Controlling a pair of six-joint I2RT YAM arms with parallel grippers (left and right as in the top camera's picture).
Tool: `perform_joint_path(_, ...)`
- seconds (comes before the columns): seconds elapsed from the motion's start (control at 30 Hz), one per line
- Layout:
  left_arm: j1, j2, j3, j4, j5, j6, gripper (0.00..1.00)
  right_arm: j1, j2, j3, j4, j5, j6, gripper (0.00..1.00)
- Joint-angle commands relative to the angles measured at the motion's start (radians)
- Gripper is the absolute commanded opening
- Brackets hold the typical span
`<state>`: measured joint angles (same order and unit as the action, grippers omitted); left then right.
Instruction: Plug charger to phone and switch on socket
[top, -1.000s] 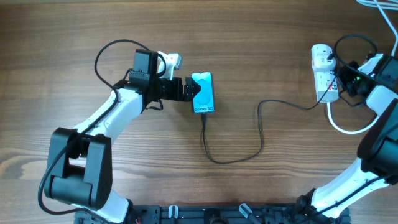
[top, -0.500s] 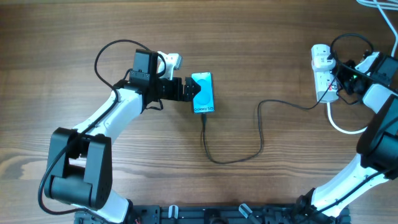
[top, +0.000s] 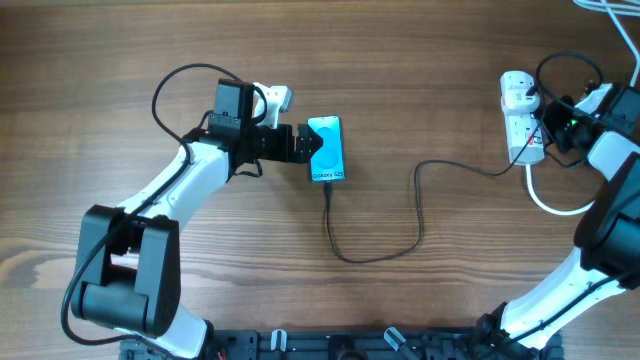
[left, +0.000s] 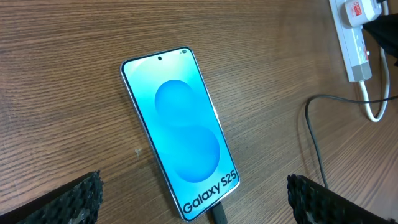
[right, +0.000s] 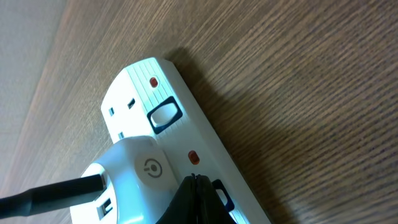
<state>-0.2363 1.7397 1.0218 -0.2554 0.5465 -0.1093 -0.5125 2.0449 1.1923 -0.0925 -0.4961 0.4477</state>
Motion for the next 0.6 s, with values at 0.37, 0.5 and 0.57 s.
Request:
perform_joint_path(0.37,-0.004,-0.019,-0.006,-0.009,-0.004,-0.003,1.00,0.037,0.044,-0.037,-0.097,-0.099,0.009,0.04)
perform_joint_path(0.5,-0.004,-0.020,-0.006,-0.033,-0.004,-0.003,1.00,0.032,0.040,-0.037,-0.134,-0.035,0.035,0.04)
perform_joint_path(0.57,-0.004,-0.020,-0.006,-0.050,-0.004,-0.003,1.00,0.026,0.030,-0.037,-0.163,-0.015,0.050,0.04)
